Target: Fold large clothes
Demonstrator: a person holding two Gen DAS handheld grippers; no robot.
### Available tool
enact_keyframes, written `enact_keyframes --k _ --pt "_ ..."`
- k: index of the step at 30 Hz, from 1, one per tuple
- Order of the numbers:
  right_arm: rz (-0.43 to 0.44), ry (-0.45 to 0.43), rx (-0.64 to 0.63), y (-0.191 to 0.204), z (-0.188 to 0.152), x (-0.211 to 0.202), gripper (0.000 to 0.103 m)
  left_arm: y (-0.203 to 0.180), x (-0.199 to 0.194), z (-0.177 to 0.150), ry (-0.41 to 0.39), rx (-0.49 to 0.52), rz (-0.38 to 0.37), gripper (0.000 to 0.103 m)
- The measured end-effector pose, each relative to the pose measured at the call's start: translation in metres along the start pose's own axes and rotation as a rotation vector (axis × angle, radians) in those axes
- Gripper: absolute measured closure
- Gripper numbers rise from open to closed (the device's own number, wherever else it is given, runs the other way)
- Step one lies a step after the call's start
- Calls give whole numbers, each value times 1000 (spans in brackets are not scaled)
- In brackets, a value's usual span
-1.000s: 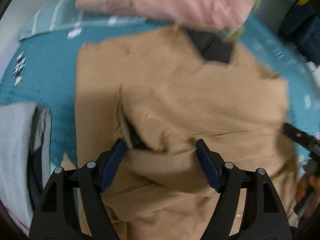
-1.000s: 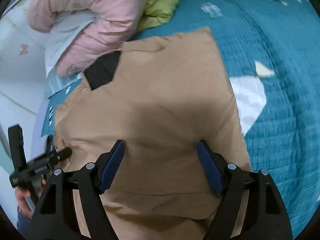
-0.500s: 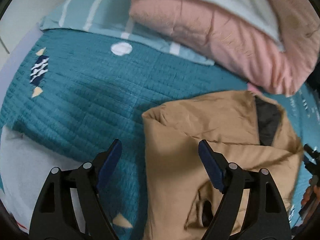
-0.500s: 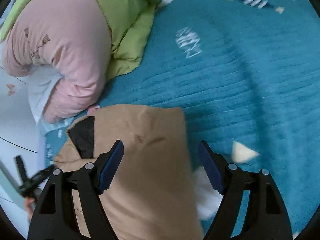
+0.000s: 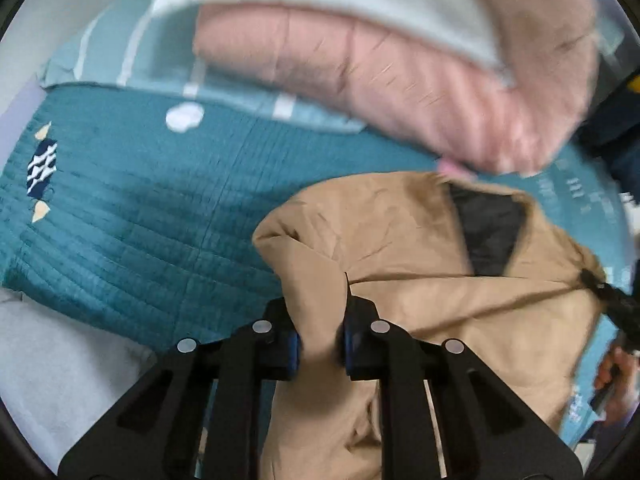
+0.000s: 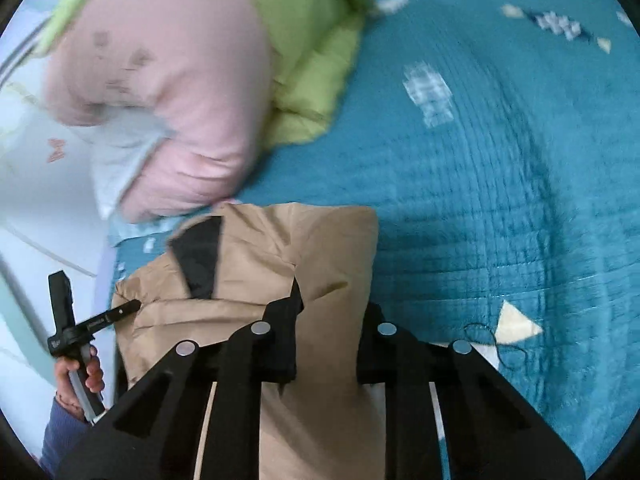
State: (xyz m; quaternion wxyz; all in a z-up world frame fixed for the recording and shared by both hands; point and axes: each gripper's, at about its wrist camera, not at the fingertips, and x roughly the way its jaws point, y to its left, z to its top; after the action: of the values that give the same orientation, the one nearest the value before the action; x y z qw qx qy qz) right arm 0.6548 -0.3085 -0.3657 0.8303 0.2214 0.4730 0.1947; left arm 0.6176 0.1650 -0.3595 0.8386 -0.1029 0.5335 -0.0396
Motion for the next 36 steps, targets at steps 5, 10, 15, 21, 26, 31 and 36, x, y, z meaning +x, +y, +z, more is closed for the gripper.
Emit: enact_keyframes --k 5,10,15,21,26,31,36 --pt "62 -54 -61 32 -17 -65 87 -14 -75 -24 -91 88 -65 88" --pt "86 -48 -95 52 -55 -126 87 -15 -152 -77 -117 166 -119 88" --pt "63 6 -107 58 -126 -183 87 -9 -194 -151 -84 203 -129 88" --pt "-13 106 -71 37 -209 -207 86 5 -201 -242 -18 248 -109 84" --pt "-121 216 46 7 -258 -204 69 11 -183 -300 102 308 -43 62" --pt "-241 169 94 -3 -271 -236 50 11 -192 -331 101 412 2 37" --pt "-255 3 47 20 -273 -287 47 31 -230 -335 57 396 -56 31"
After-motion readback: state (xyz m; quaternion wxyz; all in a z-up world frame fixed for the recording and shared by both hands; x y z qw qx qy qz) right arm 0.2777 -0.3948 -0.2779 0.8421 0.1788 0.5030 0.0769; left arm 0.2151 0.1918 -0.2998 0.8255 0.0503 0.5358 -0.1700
